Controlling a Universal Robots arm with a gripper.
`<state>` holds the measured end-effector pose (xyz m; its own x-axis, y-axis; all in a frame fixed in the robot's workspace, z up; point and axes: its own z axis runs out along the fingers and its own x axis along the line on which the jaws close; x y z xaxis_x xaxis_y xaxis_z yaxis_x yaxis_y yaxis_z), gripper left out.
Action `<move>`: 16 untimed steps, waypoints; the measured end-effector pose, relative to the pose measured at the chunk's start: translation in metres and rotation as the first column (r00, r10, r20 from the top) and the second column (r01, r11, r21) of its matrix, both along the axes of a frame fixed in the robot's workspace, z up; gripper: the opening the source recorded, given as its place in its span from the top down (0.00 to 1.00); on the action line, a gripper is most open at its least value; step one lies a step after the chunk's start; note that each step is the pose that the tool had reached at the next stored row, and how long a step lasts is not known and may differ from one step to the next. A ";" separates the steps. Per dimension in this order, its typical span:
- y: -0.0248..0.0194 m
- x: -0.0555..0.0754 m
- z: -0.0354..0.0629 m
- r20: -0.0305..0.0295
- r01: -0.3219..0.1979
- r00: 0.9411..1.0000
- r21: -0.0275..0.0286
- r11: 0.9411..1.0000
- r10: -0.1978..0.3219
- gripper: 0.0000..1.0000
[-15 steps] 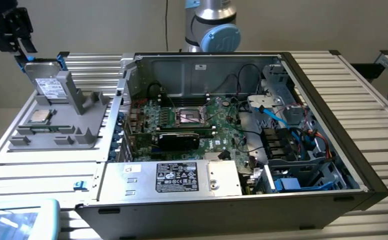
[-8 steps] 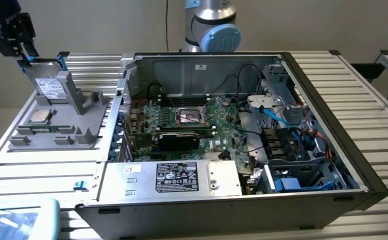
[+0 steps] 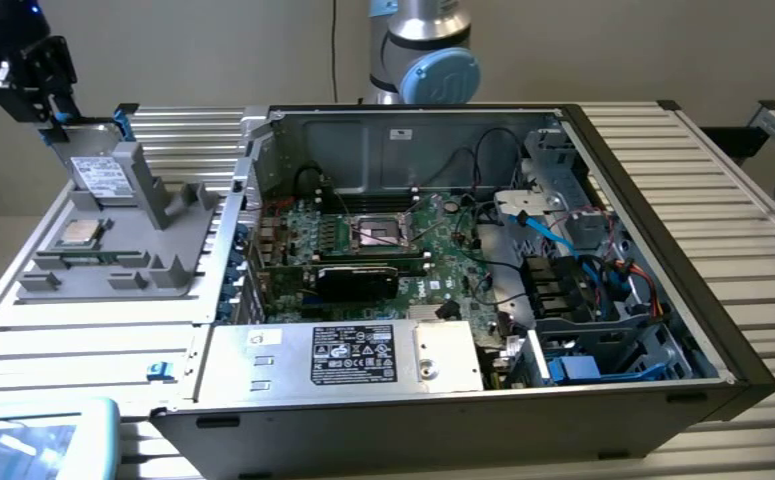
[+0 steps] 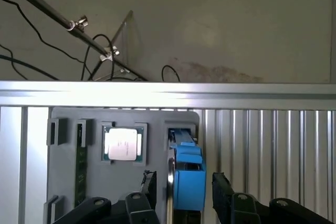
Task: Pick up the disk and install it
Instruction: 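Pick up the disk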
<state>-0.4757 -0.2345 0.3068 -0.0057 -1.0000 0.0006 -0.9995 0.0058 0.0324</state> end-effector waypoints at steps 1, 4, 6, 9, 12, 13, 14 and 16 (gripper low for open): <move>0.0000 0.000 -0.0018 0.000 0.000 1.000 0.000 1.000 0.000 0.45; 0.0000 0.000 -0.0073 0.000 0.000 1.000 0.000 1.000 0.000 0.45; 0.0000 0.000 -0.0108 0.000 0.000 1.000 0.000 1.000 0.000 0.45; 0.0001 0.000 -0.0137 0.000 0.000 1.000 0.001 1.000 0.000 0.45; 0.0000 0.000 -0.0136 0.000 0.000 1.000 0.001 1.000 0.000 0.45; 0.0000 0.000 -0.0136 0.000 0.000 1.000 0.001 1.000 0.000 0.45; 0.0000 0.000 -0.0138 0.000 0.000 1.000 0.001 1.000 0.000 0.45; 0.0000 0.000 -0.0143 0.000 0.000 1.000 0.002 1.000 0.000 0.45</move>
<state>-0.4757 -0.2345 0.2925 -0.0058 -1.0000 -0.0018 -0.9995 0.0057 0.0326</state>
